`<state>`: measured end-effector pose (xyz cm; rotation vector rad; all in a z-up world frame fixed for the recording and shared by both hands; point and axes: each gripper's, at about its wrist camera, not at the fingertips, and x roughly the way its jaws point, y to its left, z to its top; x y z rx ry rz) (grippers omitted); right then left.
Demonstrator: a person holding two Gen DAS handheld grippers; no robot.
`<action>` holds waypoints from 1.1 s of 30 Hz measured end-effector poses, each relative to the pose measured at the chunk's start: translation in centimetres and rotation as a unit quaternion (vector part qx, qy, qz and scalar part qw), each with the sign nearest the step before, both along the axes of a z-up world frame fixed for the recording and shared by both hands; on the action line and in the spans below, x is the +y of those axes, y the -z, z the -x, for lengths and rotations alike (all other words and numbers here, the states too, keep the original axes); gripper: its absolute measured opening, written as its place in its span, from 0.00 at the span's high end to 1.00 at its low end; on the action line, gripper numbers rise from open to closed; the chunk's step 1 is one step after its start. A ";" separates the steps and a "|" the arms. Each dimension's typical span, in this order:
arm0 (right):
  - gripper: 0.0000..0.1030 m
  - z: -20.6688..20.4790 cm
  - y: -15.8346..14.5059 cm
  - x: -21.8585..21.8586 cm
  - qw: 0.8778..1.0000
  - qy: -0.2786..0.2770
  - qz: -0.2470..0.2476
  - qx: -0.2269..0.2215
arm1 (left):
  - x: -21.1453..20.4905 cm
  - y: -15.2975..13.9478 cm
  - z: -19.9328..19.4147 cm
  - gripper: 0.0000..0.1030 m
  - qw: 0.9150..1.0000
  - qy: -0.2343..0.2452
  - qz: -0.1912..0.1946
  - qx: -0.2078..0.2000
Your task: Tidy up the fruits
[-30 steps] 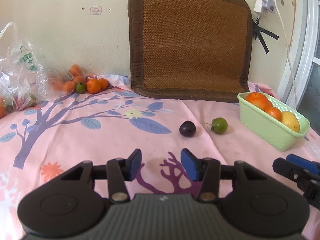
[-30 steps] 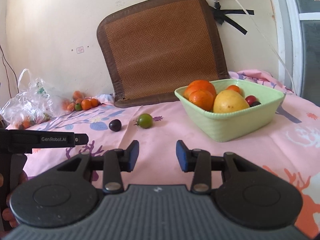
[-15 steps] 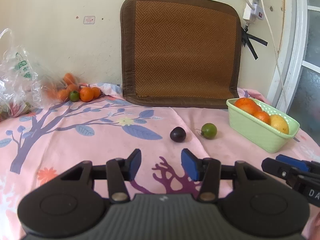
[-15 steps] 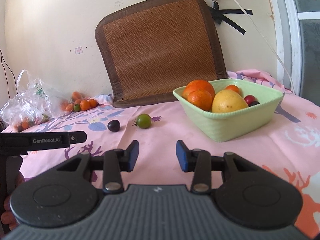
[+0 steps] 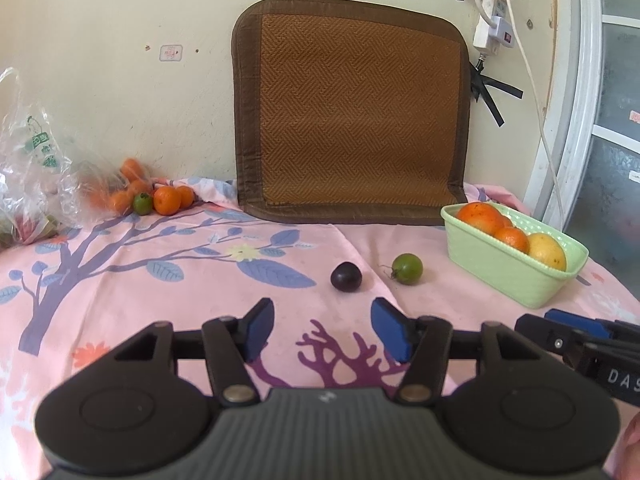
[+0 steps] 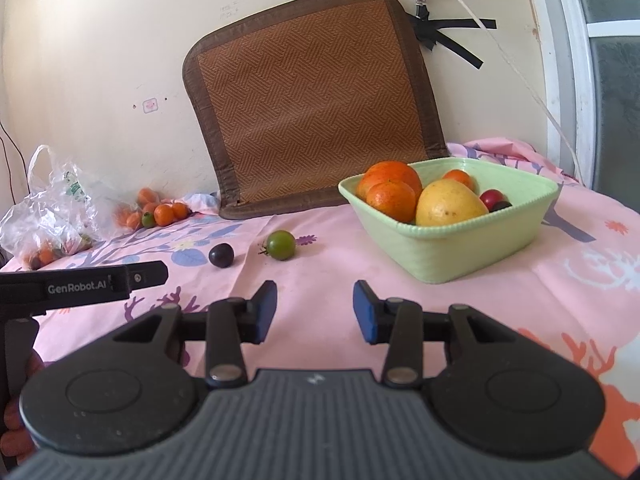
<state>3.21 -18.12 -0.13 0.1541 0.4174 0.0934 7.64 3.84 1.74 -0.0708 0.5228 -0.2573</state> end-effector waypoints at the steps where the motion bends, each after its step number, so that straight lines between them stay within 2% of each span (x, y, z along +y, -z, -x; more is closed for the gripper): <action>1: 0.55 0.0 0.0 0.0 1.000 0.000 0.000 -0.001 | 0.0 0.0 0.0 0.46 1.000 0.000 0.000 0.000; 33: 0.52 0.2 -0.3 0.1 1.000 -0.002 0.001 -0.004 | -0.1 -0.1 0.2 0.43 1.000 0.002 0.003 -0.002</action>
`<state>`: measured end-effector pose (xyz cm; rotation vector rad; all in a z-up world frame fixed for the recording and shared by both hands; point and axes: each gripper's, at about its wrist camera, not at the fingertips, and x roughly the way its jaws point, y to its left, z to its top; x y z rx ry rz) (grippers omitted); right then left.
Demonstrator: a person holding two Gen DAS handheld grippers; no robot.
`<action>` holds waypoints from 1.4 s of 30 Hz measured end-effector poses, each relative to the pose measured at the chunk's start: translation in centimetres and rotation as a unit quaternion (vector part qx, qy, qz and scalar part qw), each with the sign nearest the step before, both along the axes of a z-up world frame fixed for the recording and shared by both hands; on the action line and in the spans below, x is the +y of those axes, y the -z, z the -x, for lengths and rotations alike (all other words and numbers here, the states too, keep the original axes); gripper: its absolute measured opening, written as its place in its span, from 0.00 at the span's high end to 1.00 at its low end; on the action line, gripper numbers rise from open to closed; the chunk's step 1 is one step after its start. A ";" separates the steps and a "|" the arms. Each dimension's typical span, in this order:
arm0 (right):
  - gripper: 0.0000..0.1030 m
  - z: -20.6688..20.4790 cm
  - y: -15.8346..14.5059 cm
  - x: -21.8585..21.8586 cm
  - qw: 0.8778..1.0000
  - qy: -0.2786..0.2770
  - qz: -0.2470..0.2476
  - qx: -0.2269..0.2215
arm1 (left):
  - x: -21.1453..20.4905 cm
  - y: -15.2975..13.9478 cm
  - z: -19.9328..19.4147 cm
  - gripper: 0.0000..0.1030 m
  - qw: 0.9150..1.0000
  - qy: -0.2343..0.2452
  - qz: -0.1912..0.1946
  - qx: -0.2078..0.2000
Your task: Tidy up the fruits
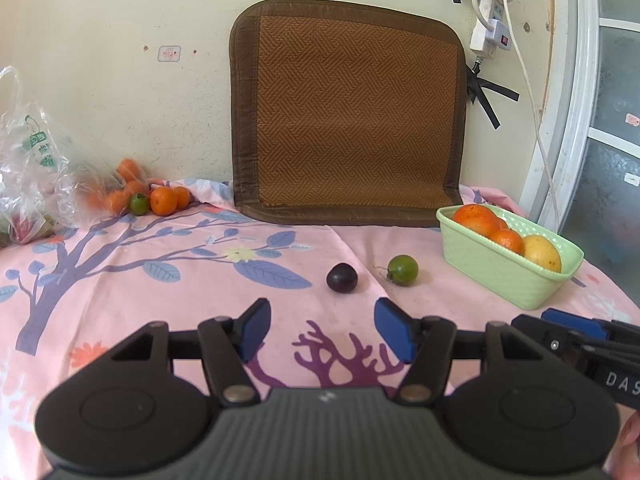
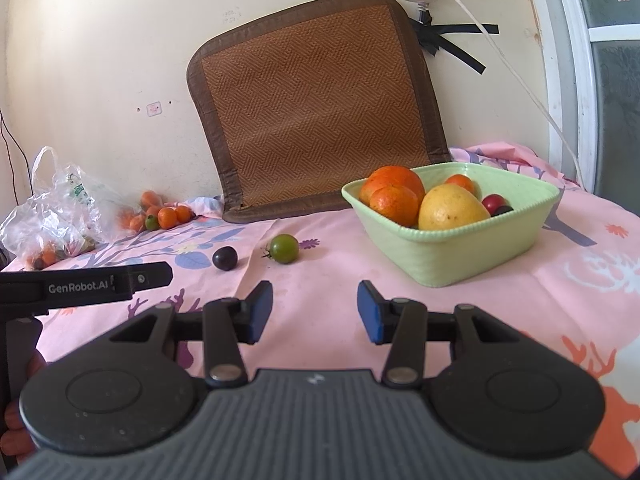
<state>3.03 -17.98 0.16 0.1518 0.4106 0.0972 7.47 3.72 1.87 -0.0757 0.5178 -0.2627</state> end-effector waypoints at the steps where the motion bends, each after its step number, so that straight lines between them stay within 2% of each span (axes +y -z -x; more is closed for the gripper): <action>1: 0.52 0.0 -0.1 0.0 1.000 -0.001 0.001 0.000 | 0.0 0.0 0.0 0.43 1.000 0.000 0.000 0.000; 33: 0.52 0.0 0.1 0.3 0.999 -0.033 0.011 -0.002 | 0.3 0.0 -0.2 0.43 1.000 0.002 0.017 0.010; 38: 0.52 -0.5 0.1 0.5 0.999 -0.044 0.017 0.012 | 1.6 0.0 -1.1 0.44 0.998 0.009 0.050 0.032; 42: 0.53 -1.5 0.0 1.1 0.996 -0.080 0.036 0.026 | 2.4 0.0 -2.4 0.45 0.997 0.013 0.062 0.047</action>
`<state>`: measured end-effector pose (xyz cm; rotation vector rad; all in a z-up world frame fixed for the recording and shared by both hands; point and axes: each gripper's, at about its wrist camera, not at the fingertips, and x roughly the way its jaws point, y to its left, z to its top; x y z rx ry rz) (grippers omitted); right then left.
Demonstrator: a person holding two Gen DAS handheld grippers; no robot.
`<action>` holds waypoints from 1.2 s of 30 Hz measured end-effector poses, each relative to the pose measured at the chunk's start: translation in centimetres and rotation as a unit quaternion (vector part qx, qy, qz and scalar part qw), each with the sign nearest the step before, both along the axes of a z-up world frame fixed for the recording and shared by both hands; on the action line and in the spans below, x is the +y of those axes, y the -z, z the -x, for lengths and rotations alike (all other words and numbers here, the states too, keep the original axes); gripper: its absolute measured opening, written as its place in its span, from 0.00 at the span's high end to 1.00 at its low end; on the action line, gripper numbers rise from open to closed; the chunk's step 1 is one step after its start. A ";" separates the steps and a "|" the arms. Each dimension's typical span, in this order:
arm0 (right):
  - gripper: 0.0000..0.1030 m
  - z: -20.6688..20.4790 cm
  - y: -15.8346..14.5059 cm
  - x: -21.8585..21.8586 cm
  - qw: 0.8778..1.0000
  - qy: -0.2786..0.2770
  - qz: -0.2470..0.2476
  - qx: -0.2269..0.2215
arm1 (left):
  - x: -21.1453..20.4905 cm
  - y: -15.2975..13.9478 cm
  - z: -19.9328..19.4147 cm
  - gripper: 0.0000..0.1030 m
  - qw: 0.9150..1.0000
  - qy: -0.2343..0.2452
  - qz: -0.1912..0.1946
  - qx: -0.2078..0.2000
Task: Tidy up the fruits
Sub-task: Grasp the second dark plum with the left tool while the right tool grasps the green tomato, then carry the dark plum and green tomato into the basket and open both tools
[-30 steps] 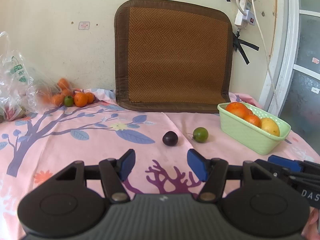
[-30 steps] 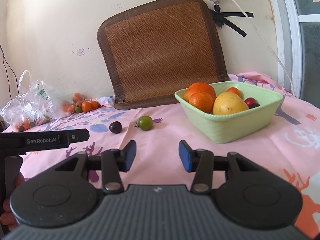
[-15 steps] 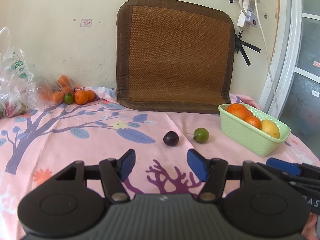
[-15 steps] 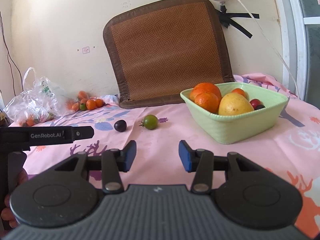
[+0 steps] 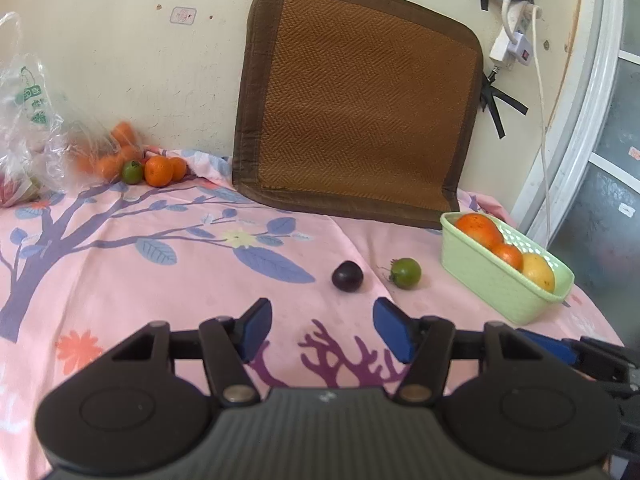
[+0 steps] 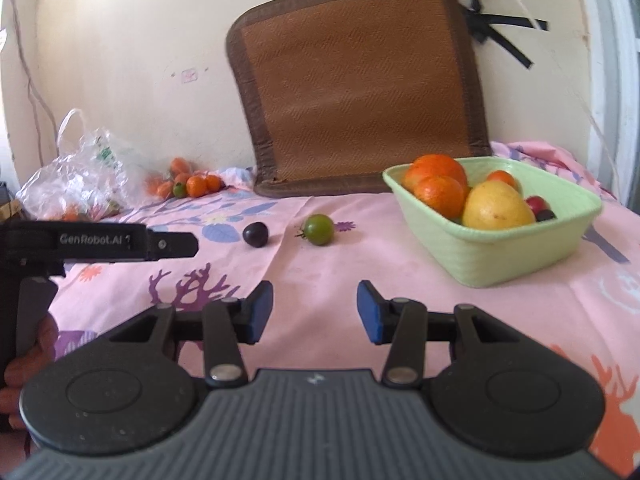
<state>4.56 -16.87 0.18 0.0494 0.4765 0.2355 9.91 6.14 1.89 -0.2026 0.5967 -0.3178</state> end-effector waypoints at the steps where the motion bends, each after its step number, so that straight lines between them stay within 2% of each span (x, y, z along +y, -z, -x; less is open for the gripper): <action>1: 0.53 -0.3 -0.1 0.3 1.000 -0.009 0.012 -0.003 | 0.1 -0.1 -0.5 0.46 1.000 0.003 0.001 0.004; 6: 0.61 -3.2 -0.8 1.8 0.998 -0.048 0.050 -0.006 | -0.7 -0.5 -2.7 0.47 0.999 0.022 -0.026 0.003; 11: 0.63 -7.0 -0.4 2.1 0.997 -0.045 0.063 0.002 | -3.0 -0.6 -5.1 0.47 0.996 0.057 -0.066 -0.002; 13: 0.64 -8.4 -0.2 2.1 0.997 -0.043 0.059 0.014 | -3.9 -0.4 -6.0 0.54 0.994 0.073 -0.079 -0.004; 15: 0.64 -9.4 0.0 1.9 0.997 -0.040 0.061 0.026 | -4.3 -0.1 -6.8 0.54 0.993 0.081 -0.089 0.000; 26: 0.64 -12.2 0.4 1.5 0.993 -0.083 0.043 0.069 | -3.4 0.9 -8.4 0.60 0.992 0.116 -0.042 0.036; 28: 0.71 -12.7 0.5 1.4 0.991 -0.097 0.035 0.086 | -3.7 1.0 -8.4 0.61 0.991 0.120 -0.042 0.038; 31: 0.71 -11.6 0.2 1.2 0.993 -0.090 0.032 0.066 | -4.4 1.2 -8.4 0.74 0.990 0.120 -0.061 0.042; 34: 0.71 -9.5 -0.2 0.8 0.994 -0.085 0.036 0.051 | -4.9 1.0 -7.7 0.76 0.989 0.122 -0.071 0.032; 36: 0.71 -7.9 -0.3 0.4 0.995 -0.082 0.042 0.042 | -5.1 0.8 -6.8 0.76 0.990 0.124 -0.056 0.032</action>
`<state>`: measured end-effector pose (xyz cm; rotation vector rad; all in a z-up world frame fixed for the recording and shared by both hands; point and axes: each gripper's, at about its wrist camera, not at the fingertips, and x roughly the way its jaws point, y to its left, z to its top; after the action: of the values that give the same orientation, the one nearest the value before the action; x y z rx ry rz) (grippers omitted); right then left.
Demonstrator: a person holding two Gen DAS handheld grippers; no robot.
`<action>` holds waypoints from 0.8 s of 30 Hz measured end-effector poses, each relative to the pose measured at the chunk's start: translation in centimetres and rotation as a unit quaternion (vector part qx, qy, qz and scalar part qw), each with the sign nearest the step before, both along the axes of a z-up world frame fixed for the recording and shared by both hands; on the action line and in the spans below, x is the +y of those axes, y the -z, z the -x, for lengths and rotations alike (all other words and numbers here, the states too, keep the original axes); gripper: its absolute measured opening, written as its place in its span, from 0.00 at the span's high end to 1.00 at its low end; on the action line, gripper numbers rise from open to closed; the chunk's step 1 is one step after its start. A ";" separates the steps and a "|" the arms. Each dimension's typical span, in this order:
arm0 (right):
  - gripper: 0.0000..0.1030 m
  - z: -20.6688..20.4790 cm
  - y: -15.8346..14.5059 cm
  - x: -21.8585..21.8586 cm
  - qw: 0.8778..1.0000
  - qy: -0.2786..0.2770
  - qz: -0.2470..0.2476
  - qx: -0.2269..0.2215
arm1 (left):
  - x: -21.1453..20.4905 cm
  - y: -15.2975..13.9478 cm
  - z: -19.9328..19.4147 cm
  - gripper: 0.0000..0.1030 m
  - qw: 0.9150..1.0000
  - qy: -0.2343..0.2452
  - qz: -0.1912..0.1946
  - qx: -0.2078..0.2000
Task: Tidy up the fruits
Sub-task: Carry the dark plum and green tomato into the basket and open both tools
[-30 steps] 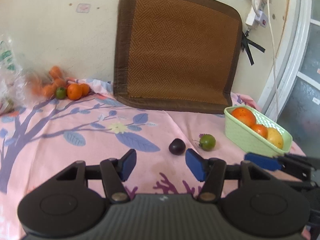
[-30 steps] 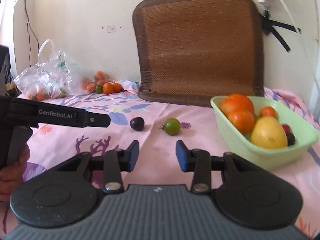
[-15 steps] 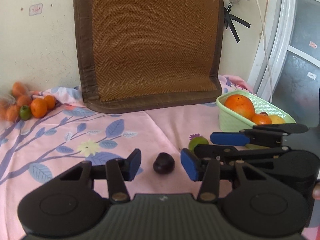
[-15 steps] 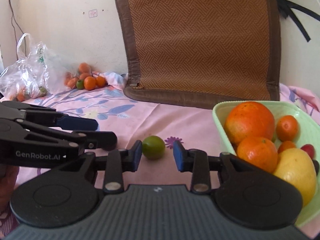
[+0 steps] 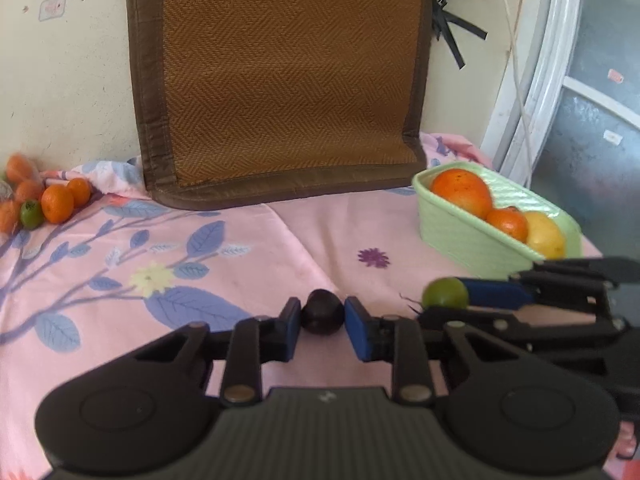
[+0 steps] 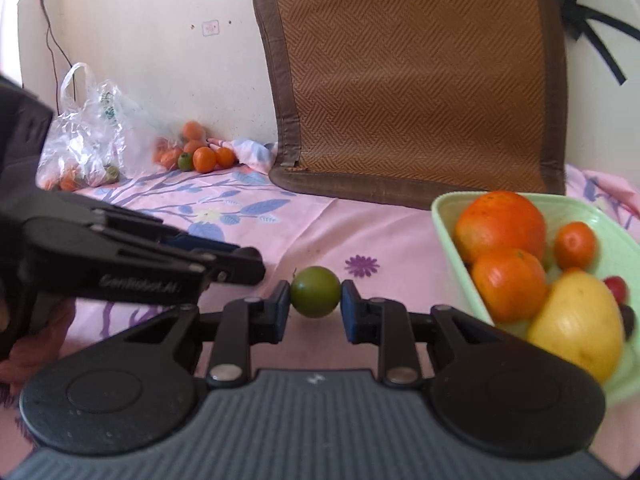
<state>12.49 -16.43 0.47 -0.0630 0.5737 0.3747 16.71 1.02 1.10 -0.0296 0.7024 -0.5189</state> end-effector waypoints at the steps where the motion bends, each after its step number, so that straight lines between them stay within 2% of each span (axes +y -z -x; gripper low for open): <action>1: 0.71 1.0 0.0 -0.3 1.000 0.003 0.003 -0.005 | -0.3 -0.2 0.8 0.76 1.000 0.007 0.012 0.000; 7: 0.71 6.4 -0.8 -3.4 0.998 0.049 -0.009 -0.032 | -4.1 -1.8 5.1 0.76 0.997 0.065 0.044 -0.015; 12: 0.71 8.7 -2.9 -7.6 0.990 0.108 -0.018 -0.092 | -8.2 -5.1 5.4 0.76 0.992 0.102 0.064 -0.036; 15: 0.71 8.0 -3.8 -10.2 0.984 0.136 -0.016 -0.115 | -11.4 -6.7 4.1 0.76 0.991 0.111 0.061 -0.043; 18: 0.71 6.2 -3.7 -13.0 0.980 0.157 -0.018 -0.119 | -14.4 -7.3 1.8 0.76 0.992 0.110 0.052 -0.034; 24: 0.71 3.0 -2.0 -15.5 0.979 0.174 -0.005 -0.105 | -18.7 -6.0 -2.7 0.75 0.995 0.093 0.025 -0.001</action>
<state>9.51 -31.94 2.48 0.0084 0.3636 0.0288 19.37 -17.70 7.05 -0.0108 0.6927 -0.7158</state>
